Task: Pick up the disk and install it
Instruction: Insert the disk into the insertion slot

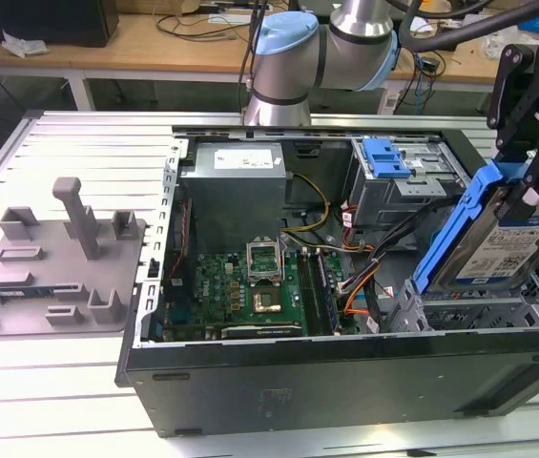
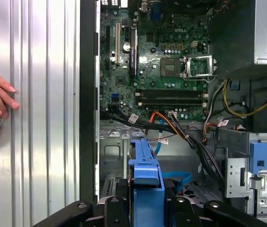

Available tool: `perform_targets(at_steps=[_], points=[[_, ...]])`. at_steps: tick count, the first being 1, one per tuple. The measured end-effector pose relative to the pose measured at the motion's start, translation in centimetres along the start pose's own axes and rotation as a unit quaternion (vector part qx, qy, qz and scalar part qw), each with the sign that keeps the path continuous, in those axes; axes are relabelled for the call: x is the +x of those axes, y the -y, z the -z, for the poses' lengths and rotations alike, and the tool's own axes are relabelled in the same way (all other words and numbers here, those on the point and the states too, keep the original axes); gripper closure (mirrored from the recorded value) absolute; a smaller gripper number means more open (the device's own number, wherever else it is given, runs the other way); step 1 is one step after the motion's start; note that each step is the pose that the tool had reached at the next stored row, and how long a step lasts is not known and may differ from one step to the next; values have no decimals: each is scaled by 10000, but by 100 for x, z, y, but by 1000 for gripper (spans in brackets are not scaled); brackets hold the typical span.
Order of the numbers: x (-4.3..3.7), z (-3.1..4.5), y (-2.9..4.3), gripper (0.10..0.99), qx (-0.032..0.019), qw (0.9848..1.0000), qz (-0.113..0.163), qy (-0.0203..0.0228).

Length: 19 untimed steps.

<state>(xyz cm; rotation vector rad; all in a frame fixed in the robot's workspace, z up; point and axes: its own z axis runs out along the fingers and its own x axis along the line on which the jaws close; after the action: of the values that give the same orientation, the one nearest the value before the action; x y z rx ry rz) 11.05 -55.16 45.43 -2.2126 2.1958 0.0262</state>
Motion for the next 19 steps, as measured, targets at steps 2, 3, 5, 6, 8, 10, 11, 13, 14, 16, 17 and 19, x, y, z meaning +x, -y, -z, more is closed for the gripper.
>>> perform_targets(at_steps=[2, 3, 5, 6, 8, 10, 11, 13, 14, 16, 17, 19], points=[[1, -21, 1, 718, 0, 10000, 0, 0], [1, -28, 2, 718, 0, 10000, 0, 0], [1, -44, 2, 718, 0, 10000, 0, -2], [2, -52, 2, 718, 0, 10000, 0, -1], [2, -71, 2, 718, 0, 10000, 0, 1], [3, -84, 2, 718, 0, 10000, 0, 0], [3, -98, 2, 718, 0, 10000, 0, 1], [4, -115, 2, 718, 0, 10000, 0, 0], [4, -128, 2, 718, 0, 10000, 0, 0], [5, -154, 2, 718, 0, 10000, 0, 0], [5, -166, 1, 718, 0, 10000, 0, 0], [7, -216, 1, 718, 0, 10000, 0, 0]])
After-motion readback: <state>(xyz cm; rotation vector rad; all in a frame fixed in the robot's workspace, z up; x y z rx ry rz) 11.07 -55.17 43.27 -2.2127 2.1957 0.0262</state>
